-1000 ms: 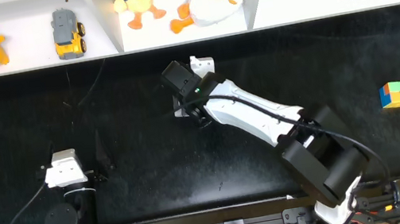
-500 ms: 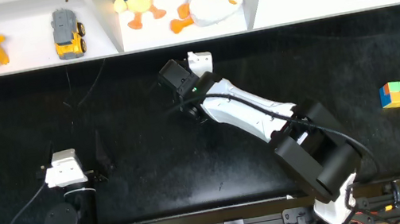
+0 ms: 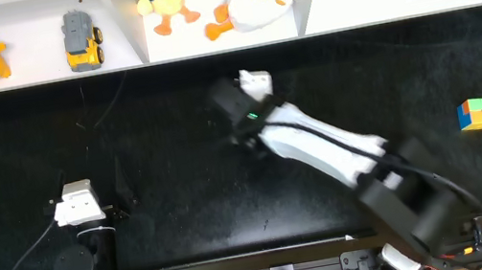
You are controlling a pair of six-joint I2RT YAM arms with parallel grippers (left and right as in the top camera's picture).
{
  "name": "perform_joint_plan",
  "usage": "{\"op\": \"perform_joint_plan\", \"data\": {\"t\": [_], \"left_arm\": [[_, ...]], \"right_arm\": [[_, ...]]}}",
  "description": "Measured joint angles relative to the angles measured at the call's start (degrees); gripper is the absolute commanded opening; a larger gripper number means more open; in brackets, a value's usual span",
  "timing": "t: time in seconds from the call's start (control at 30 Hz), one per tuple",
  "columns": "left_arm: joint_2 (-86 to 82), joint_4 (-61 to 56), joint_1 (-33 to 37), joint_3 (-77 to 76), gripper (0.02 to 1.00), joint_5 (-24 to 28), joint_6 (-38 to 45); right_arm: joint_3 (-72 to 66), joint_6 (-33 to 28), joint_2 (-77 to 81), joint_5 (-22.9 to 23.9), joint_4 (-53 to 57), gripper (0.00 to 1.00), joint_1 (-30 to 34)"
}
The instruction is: Store Toys
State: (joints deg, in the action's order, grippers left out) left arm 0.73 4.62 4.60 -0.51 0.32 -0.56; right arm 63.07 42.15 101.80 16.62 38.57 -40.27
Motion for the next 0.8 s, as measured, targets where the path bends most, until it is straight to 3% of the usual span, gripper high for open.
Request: {"op": "perform_joint_plan", "data": {"t": [0.13,0.23,0.43,0.6,0.8], "left_arm": [[0.0,0.0,0.0,0.0,0.998,0.0,0.0],[0.0,0.0,0.0,0.0,0.998,0.0,0.0],[0.0,0.0,0.0,0.0,0.998,0.0,0.0],[0.0,0.0,0.0,0.0,0.998,-0.2,0.0],[0.0,0.0,0.0,0.0,0.998,-0.2,0.0]], "right_arm": [[-11.1,-0.2,-14.9,-0.1,0.1,0.097,6.2],[-17.7,-1.8,-28.2,0.2,1.4,0.106,14.6],[-19.6,-12.7,-41.6,-2.4,4.5,0.08,30.4],[-14.9,-26.0,-37.7,-6.8,3.7,0.075,38.8],[0.7,-39.7,-20.9,-10.3,2.7,0.082,39.9]]}}
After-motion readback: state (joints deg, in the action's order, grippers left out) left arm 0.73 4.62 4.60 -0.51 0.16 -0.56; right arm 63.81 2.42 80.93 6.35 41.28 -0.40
